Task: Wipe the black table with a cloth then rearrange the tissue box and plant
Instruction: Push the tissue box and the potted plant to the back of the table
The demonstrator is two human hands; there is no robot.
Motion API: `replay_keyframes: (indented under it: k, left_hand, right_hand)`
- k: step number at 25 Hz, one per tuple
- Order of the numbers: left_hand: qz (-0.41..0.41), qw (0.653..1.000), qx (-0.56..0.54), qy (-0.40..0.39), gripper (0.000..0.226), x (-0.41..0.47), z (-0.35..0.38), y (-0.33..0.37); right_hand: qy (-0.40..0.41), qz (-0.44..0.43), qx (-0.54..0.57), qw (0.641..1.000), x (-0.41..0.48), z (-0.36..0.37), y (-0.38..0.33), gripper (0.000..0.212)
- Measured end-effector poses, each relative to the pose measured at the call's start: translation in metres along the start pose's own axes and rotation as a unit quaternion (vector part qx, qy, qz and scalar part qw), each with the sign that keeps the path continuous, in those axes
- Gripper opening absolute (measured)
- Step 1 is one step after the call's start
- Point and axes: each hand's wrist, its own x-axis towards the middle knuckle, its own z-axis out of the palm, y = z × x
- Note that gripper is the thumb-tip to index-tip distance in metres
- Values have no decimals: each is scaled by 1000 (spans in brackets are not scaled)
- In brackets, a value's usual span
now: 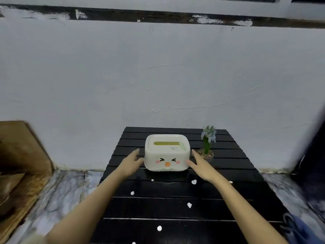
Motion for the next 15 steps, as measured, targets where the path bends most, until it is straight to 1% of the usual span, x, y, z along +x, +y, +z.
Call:
replay_keyframes:
  k: [3, 5, 6, 7, 9, 10, 14, 15]
  left_hand:
    - [-30, 997, -66, -26, 66, 14, 15, -9]
    - [-17, 995, -90, -28, 59, 19, 23, -12]
    - [-10, 995, -91, -27, 54, 20, 27, -14]
    - [2, 996, -89, -20, 50, 23, 28, -15]
    - [20, 996, -84, -9, 52, 27, 28, -15]
    - [25, 996, -80, -5, 54, 29, 27, -15]
    - [49, 998, -36, 10, 50, 48, 16, -2]
    - [56, 998, -27, 12, 52, 58, 12, 3]
  right_hand:
    - [11, -48, 80, 996, 13, 11, 6, 50]
    - [26, -52, 127, 990, 19, 17, 6, 44]
    - [40, -44, 136, 989, 21, 21, 7, 45]
    - [53, -45, 139, 988, 26, 24, 7, 52]
    - [73, -32, 141, 987, 31, 27, 5, 68]
    - [78, -25, 146, 986, 34, 28, 4, 71]
    - [92, -26, 161, 982, 58, 17, -3, 69]
    - [96, -34, 167, 981, 69, 12, -5, 66]
